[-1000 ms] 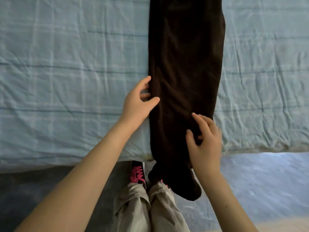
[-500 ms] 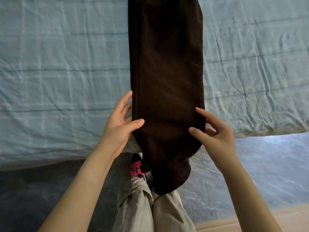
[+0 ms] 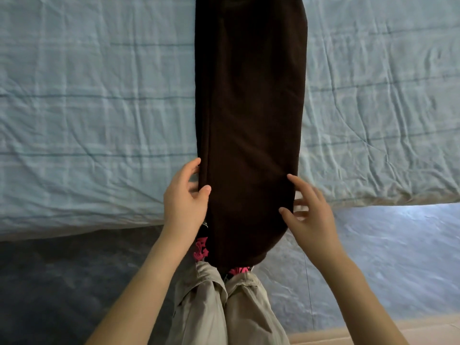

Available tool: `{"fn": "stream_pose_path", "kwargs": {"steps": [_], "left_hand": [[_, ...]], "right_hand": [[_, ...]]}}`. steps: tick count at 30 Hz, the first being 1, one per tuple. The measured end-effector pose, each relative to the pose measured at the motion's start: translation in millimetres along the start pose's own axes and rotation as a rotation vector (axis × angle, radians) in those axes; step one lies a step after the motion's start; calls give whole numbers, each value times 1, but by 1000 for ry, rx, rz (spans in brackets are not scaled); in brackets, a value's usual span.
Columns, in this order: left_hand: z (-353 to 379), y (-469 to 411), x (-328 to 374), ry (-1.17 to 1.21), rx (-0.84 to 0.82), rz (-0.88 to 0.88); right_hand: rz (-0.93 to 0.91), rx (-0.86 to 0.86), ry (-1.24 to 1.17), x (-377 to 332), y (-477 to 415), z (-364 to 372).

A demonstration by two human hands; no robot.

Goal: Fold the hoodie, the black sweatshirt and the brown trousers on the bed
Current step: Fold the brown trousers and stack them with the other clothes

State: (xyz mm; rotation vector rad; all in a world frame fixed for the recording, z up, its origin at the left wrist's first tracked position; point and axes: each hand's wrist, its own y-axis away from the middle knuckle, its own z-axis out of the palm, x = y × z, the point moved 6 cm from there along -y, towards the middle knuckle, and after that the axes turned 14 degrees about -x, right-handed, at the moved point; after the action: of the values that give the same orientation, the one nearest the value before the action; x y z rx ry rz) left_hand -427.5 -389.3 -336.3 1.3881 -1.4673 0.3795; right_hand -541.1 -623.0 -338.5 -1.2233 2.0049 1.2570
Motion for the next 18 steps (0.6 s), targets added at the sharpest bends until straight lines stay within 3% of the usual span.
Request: {"fn": "stream_pose_path", "kwargs": {"steps": [3,6,8,12,18], "left_hand": [[10,-9,37,-556,77,209],[31,-49,65,-772,20,411],[40,-83,64,-874,-27,415],[46,-120,24,-939,-78,333],[48,-124,16,-883,-69,355]], "right_hand": [[-39,149,291,-20,-13,-6],[-208,199,455,-56,-53,-1],[-262,186,520,-70,-89,4],[-187,165,606,-54,-139,12],[-173,227,660,-41,-145,21]]}}
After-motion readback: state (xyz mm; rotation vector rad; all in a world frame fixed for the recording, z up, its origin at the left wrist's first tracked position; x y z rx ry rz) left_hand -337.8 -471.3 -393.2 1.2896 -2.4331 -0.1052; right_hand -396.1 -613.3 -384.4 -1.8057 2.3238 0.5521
